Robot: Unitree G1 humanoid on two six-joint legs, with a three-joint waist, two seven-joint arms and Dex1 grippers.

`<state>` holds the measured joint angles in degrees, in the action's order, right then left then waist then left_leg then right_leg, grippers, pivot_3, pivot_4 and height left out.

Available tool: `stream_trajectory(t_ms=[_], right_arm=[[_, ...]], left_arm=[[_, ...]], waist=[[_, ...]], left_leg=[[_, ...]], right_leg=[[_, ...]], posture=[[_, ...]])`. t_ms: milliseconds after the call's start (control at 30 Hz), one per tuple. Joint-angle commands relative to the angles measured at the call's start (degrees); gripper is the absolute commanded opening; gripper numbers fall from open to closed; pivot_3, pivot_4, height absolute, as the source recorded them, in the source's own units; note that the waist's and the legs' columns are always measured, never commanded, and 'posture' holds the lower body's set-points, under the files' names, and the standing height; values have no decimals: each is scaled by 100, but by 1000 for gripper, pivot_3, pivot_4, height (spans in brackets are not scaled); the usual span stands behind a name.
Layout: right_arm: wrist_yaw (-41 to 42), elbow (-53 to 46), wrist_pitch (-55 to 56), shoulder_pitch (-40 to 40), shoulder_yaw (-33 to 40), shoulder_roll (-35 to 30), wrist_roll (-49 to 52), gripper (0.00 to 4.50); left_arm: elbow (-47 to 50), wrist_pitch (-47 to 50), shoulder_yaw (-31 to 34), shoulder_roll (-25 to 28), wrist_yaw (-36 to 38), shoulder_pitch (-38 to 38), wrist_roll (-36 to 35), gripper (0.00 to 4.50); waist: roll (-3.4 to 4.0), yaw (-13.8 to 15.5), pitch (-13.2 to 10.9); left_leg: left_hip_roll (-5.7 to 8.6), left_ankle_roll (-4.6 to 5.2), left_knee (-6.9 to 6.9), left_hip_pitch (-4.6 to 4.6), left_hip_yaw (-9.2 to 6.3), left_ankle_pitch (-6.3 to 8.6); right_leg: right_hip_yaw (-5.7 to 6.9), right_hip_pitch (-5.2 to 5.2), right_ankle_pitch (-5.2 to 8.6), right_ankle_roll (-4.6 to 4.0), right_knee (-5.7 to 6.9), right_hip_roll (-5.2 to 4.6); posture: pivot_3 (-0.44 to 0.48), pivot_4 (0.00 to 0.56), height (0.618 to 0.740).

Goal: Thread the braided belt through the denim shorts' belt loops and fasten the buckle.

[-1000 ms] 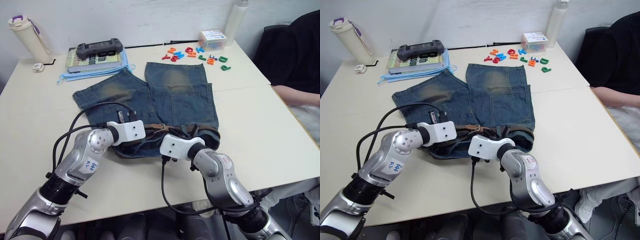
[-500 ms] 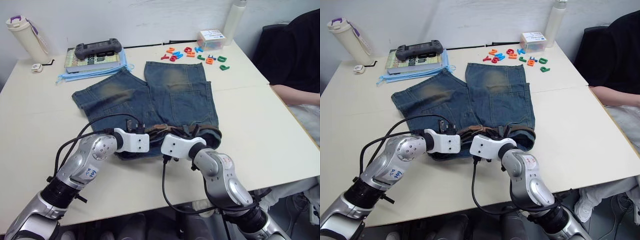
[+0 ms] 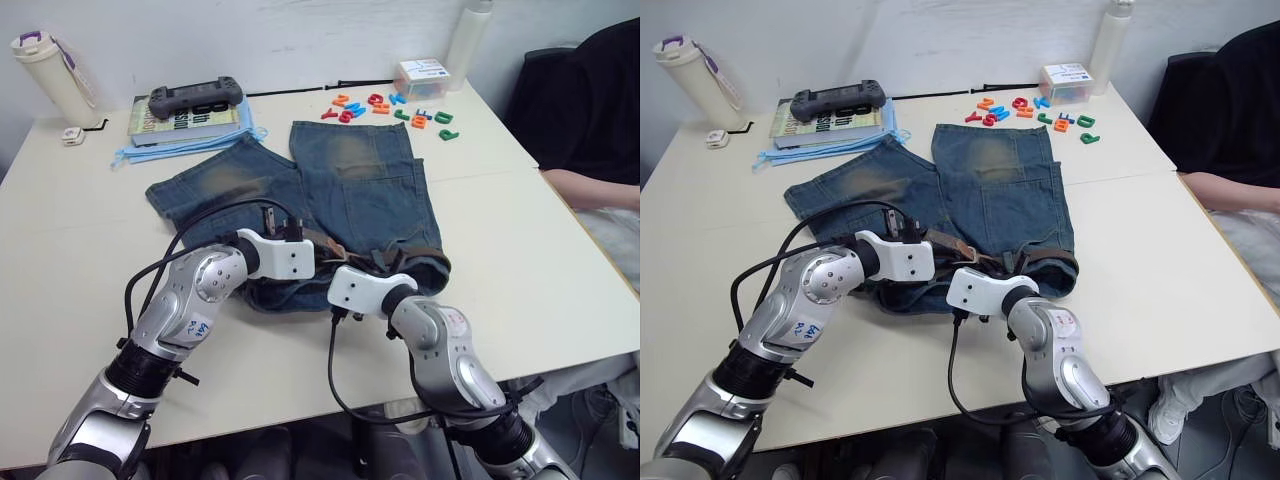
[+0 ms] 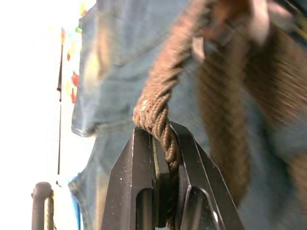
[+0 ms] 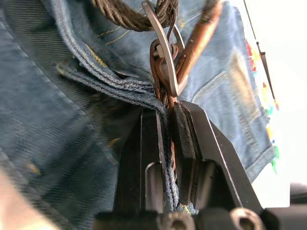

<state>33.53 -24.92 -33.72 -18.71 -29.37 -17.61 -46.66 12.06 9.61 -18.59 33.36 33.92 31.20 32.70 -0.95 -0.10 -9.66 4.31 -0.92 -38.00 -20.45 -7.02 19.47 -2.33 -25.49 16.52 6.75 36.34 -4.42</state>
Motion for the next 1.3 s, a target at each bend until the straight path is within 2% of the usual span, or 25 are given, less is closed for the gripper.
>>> stream_trajectory(t_ms=[33,233,467,600,833,1133,1300], right_arm=[[-8,-275,213,-61,-91,167,-5,23],[-8,-252,215,-70,-96,216,-2,23],[-60,-266,164,-59,-79,301,-77,23],[-123,-260,356,-103,-43,242,-166,23],[13,-45,1246,-623,1,-329,-251,23],[106,415,1497,-1020,113,-323,-219,23],[162,560,1501,-1099,141,-373,-263,23]], left_arm=[[290,-351,67,29,-26,-8,-46,0],[194,-690,-68,123,177,-166,-39,0],[194,-854,333,568,279,-693,-131,0],[210,-800,476,625,300,-797,-181,0],[505,-188,759,297,266,-988,-258,0],[1129,520,1039,179,331,-1303,-364,0],[1365,1021,1231,212,306,-1424,-169,0]], waist=[[0,-11,0],[0,-4,0],[0,-10,0],[0,-8,0],[1,-29,0],[1,-18,-1],[1,-17,0]], left_leg=[[-1,0,0,0,1,0],[1,0,0,0,1,0],[-3,-1,2,1,5,0],[0,0,2,1,5,1],[-3,0,2,1,8,1],[-2,0,1,1,10,1],[-5,0,2,1,9,1]], right_leg=[[-2,-2,0,0,2,0],[-1,-2,0,0,3,1],[-5,-6,0,0,5,0],[-4,-5,0,0,5,0],[-3,-5,0,0,5,1],[-6,-5,0,0,6,1],[-5,-6,0,-1,6,1]], posture=[[0,150,738],[0,150,738],[0,150,738],[0,150,738],[0,150,738],[0,150,738],[0,150,738]])
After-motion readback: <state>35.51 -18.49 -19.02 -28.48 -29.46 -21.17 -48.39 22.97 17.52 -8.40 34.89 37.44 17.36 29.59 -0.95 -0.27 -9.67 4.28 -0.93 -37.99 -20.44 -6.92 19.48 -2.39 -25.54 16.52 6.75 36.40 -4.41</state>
